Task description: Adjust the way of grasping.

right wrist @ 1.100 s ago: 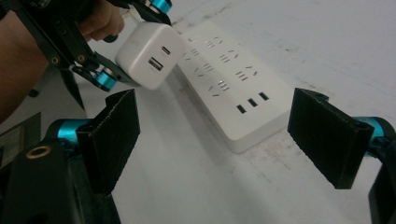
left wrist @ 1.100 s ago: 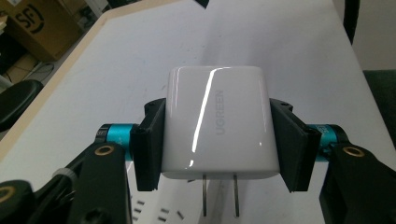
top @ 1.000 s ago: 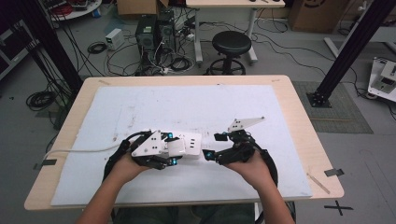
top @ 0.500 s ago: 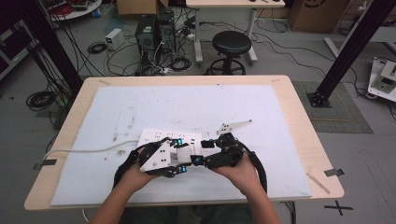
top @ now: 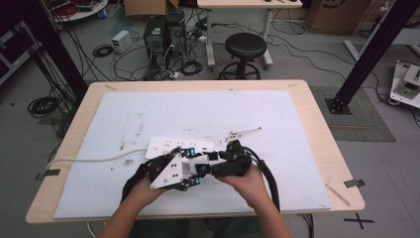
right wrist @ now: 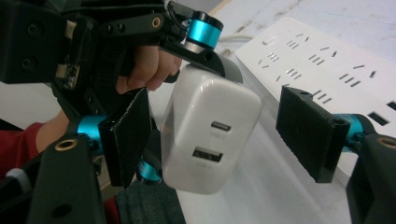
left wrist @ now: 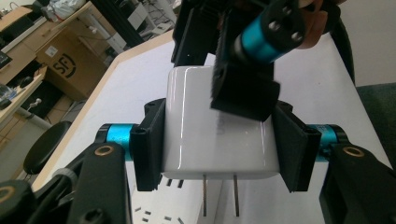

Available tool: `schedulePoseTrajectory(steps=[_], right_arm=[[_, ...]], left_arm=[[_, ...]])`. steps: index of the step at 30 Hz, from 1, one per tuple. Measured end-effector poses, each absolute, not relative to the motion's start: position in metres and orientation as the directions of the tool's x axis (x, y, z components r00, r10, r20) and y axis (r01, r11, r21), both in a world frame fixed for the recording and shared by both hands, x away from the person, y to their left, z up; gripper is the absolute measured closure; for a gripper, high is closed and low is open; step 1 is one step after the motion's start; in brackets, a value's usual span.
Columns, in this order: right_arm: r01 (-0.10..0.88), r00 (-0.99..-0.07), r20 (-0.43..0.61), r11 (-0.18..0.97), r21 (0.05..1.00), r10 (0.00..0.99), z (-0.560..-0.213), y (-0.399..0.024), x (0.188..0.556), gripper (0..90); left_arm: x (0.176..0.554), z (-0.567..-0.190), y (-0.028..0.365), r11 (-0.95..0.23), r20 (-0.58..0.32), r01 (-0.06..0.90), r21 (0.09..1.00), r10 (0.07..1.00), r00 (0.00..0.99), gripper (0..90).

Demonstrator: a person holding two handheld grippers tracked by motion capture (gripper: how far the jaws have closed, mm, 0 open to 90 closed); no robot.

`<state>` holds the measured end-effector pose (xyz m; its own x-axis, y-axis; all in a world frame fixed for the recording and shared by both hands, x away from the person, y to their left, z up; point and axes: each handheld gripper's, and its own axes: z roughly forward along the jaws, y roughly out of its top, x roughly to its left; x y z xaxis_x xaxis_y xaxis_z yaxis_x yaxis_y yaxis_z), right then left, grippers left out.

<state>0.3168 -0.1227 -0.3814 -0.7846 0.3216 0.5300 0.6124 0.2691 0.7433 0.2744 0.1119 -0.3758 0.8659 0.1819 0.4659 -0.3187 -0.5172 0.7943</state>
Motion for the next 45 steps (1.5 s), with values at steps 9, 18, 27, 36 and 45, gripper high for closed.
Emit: schedulePoseTrajectory(steps=[9,18,27,36,45], right_arm=[[0.626,-0.779,0.567,0.266,0.733,0.269,-0.381,-0.122,0.317,43.1],[0.632,-0.775,0.582,0.280,0.722,0.247,-0.382,-0.121,0.317,54.1],[0.650,-0.760,0.600,0.288,0.703,0.249,-0.383,-0.120,0.319,58.4],[0.634,-0.772,0.573,0.279,0.721,0.274,-0.378,-0.129,0.320,63.2],[0.612,-0.783,0.524,0.263,0.746,0.334,-0.368,-0.141,0.322,63.3]], left_arm=[[0.270,-0.371,0.110,-0.513,0.490,-0.341,0.788,0.185,0.852,42.5],[0.269,-0.372,0.110,-0.529,0.510,-0.352,0.772,0.184,0.840,42.5],[0.269,-0.374,0.108,-0.550,0.532,-0.365,0.751,0.179,0.828,42.1],[0.275,-0.374,0.109,-0.517,0.481,-0.301,0.801,0.257,0.838,20.6],[0.280,-0.371,0.128,-0.511,0.441,-0.247,0.823,0.301,0.845,18.2]])
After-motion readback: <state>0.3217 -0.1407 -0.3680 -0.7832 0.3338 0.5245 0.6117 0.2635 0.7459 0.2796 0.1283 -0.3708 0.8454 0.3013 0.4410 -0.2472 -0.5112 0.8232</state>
